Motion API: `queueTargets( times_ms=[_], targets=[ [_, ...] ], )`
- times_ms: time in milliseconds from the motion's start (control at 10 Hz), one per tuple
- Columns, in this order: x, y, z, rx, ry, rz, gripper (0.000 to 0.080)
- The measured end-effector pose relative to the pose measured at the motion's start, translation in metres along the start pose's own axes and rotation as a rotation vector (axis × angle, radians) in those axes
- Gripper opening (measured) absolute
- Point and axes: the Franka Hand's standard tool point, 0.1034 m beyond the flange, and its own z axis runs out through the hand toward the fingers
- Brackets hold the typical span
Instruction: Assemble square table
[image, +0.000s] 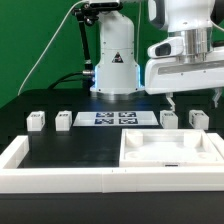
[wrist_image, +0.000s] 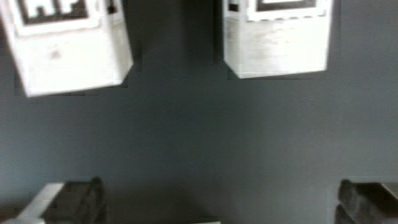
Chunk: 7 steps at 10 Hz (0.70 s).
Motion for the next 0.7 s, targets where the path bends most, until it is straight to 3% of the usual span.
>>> queueTargets(
  times_ms=[200, 400, 700],
  targets=[
    [-0.014, -0.012, 0.004, -0.008, -0.032, 0.018, 0.0649],
    [-0.025, -0.012, 0.008, -0.021, -0.083, -0.001, 0.0649],
    [-0.02, -0.007, 0.006, -0.043, -0.261, -0.003, 0.0649]
  ],
)
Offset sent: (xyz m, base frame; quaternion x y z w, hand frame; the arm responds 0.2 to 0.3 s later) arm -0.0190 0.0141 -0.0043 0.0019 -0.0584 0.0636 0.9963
